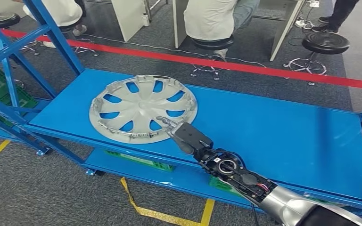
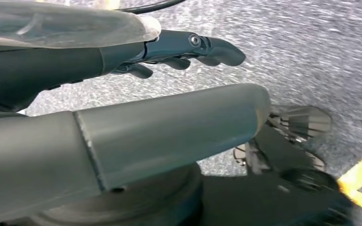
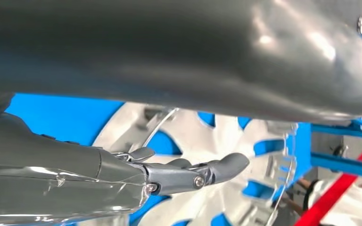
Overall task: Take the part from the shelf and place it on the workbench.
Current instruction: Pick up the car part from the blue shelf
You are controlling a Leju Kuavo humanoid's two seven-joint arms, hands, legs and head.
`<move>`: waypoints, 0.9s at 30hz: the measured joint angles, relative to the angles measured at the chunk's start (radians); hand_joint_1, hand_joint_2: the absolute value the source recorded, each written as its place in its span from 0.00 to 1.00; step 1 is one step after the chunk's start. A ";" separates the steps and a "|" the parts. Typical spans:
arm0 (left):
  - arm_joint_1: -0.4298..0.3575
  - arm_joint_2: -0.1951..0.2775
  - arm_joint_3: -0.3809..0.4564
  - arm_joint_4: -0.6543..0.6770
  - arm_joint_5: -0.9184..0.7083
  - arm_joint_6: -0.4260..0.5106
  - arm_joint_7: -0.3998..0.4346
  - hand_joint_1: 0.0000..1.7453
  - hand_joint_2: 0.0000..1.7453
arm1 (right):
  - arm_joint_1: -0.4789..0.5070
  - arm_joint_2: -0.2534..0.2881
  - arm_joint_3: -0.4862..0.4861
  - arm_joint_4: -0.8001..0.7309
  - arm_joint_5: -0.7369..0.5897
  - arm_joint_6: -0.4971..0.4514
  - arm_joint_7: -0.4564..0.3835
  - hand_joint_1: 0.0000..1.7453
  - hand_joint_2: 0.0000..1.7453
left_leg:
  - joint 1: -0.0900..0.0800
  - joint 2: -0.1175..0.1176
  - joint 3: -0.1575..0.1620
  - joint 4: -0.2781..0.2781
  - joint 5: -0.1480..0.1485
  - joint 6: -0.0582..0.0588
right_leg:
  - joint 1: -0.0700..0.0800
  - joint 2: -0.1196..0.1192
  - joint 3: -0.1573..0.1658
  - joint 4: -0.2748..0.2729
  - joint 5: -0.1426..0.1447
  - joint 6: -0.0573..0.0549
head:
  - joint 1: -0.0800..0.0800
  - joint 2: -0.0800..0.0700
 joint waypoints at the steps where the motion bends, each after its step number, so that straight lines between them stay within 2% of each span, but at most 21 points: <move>1: 0.001 0.000 0.000 0.000 -0.001 0.000 0.001 0.00 0.00 | 0.000 0.000 0.001 0.000 0.002 -0.001 0.005 0.00 0.00 | 0.006 0.003 -0.015 0.024 0.002 -0.006 | -0.001 -0.009 0.000 0.000 -0.001 0.001 | -0.005 0.000; 2: 0.001 0.000 0.000 0.000 -0.002 0.000 0.001 0.00 0.00 | 0.000 0.000 0.001 0.000 0.003 -0.002 0.010 0.00 0.00 | 0.011 0.006 -0.009 0.006 0.022 -0.011 | -0.002 -0.017 0.000 0.001 -0.002 0.003 | -0.009 0.000; 3: 0.001 0.000 0.000 0.000 -0.003 0.000 0.002 0.00 0.00 | 0.000 0.000 0.002 0.000 0.003 -0.004 0.012 0.00 0.00 | 0.015 0.012 0.020 -0.052 0.055 -0.015 | -0.004 -0.024 0.001 0.001 -0.004 0.006 | -0.013 0.000; 5: -0.002 0.000 0.000 0.000 -0.001 0.001 0.003 0.00 0.00 | -0.003 0.000 0.003 0.000 0.004 -0.004 0.015 0.00 0.00 | 0.016 0.040 0.103 -0.210 0.115 -0.018 | -0.006 -0.036 0.003 0.005 -0.010 0.018 | -0.018 0.000; 6: -0.004 -0.001 0.000 0.000 0.000 0.001 0.003 0.00 0.00 | -0.006 0.000 0.004 0.001 0.005 -0.004 0.015 0.00 0.00 | 0.014 0.049 0.132 -0.266 0.132 -0.013 | -0.005 -0.040 0.004 0.007 -0.014 0.025 | -0.018 0.000; 7: -0.005 -0.002 0.000 0.000 0.000 0.001 0.003 0.00 0.00 | -0.010 0.000 0.005 0.001 0.006 -0.004 0.015 0.00 0.00 | 0.012 0.053 0.147 -0.294 0.136 -0.007 | -0.004 -0.044 0.005 0.009 -0.018 0.033 | -0.017 0.000; 9: -0.005 -0.003 0.000 0.000 -0.002 0.002 0.003 0.00 0.00 | -0.015 0.000 0.007 0.003 0.010 -0.004 0.013 0.00 0.00 | 0.007 0.041 0.146 -0.294 0.133 0.010 | -0.004 -0.051 0.010 0.008 -0.023 0.044 | -0.012 0.000; 11: -0.005 -0.002 0.000 0.000 -0.005 0.002 0.005 0.00 0.00 | -0.016 0.001 0.008 0.005 0.013 -0.005 0.013 0.00 0.00 | 0.007 0.029 0.149 -0.295 0.133 0.024 | -0.009 -0.045 0.006 0.026 -0.042 0.054 | -0.006 0.000; 12: -0.005 -0.002 0.000 0.000 -0.006 0.002 0.006 0.00 0.00 | -0.017 0.001 0.008 0.006 0.014 -0.005 0.014 0.00 0.00 | 0.008 0.024 0.151 -0.296 0.133 0.030 | -0.011 -0.034 -0.009 0.062 -0.065 0.057 | 0.000 0.000; 15: -0.007 -0.001 -0.001 0.000 -0.008 0.002 0.007 0.00 0.00 | -0.017 0.000 0.008 0.012 0.018 -0.007 0.018 0.00 0.00 | 0.003 0.008 0.154 -0.296 0.132 0.043 | -0.010 -0.002 -0.108 0.276 -0.162 0.057 | 0.020 0.000; 16: -0.007 -0.001 -0.001 0.000 -0.008 0.002 0.007 0.00 0.00 | -0.016 0.000 0.008 0.015 0.019 -0.008 0.020 0.00 0.00 | 0.000 0.001 0.155 -0.296 0.131 0.045 | -0.009 0.002 -0.135 0.326 -0.173 0.056 | 0.023 0.000; 17: -0.007 -0.001 -0.001 0.000 -0.009 0.002 0.007 0.00 0.00 | -0.016 0.000 0.008 0.019 0.021 -0.009 0.022 0.00 0.00 | -0.003 -0.009 0.157 -0.295 0.130 0.046 | -0.009 0.004 -0.141 0.330 -0.160 0.052 | 0.025 0.000; 18: -0.007 -0.001 -0.001 0.000 -0.009 0.002 0.007 0.00 0.00 | -0.017 -0.001 0.007 0.022 0.021 -0.011 0.024 0.00 0.00 | -0.004 -0.018 0.160 -0.295 0.128 0.046 | -0.008 0.006 -0.130 0.296 -0.129 0.048 | 0.027 0.000; 20: -0.007 -0.002 -0.001 0.000 -0.009 0.001 0.007 0.00 0.00 | -0.021 -0.005 0.006 0.025 0.023 -0.015 0.026 0.00 0.00 | -0.006 -0.037 0.167 -0.295 0.125 0.044 | -0.006 0.027 -0.071 0.154 -0.048 0.037 | 0.033 0.000; 21: -0.008 -0.002 -0.001 0.000 -0.009 0.001 0.007 0.00 0.00 | -0.024 -0.007 0.006 0.026 0.023 -0.017 0.027 0.00 0.00 | -0.007 -0.044 0.168 -0.293 0.124 0.042 | -0.005 0.040 -0.045 0.091 -0.023 0.033 | 0.035 0.000; 22: -0.009 -0.002 -0.001 0.000 -0.009 0.001 0.007 0.00 0.00 | -0.027 -0.008 0.006 0.027 0.023 -0.018 0.027 0.00 0.00 | -0.006 -0.050 0.166 -0.292 0.124 0.038 | -0.004 0.050 -0.027 0.050 -0.011 0.030 | 0.036 0.000; 23: -0.009 -0.003 -0.001 0.000 -0.009 0.001 0.007 0.00 0.00 | -0.030 -0.009 0.006 0.028 0.024 -0.019 0.028 0.00 0.00 | -0.005 -0.056 0.162 -0.291 0.125 0.034 | -0.002 0.057 -0.018 0.033 -0.011 0.030 | 0.035 0.000; 25: -0.007 -0.002 -0.001 0.000 -0.009 0.002 0.007 0.00 0.00 | -0.033 -0.010 0.006 0.030 0.027 -0.025 0.033 0.00 0.00 | -0.003 -0.066 0.157 -0.291 0.127 0.023 | -0.003 0.047 -0.010 0.023 -0.008 0.025 | 0.035 0.000; 27: -0.005 0.000 -0.001 0.000 -0.008 0.001 0.007 0.00 0.00 | -0.038 -0.011 0.005 0.030 0.031 -0.034 0.041 0.00 0.00 | -0.003 -0.048 0.141 -0.259 0.107 0.012 | -0.007 0.033 -0.004 0.011 -0.001 0.016 | 0.027 0.000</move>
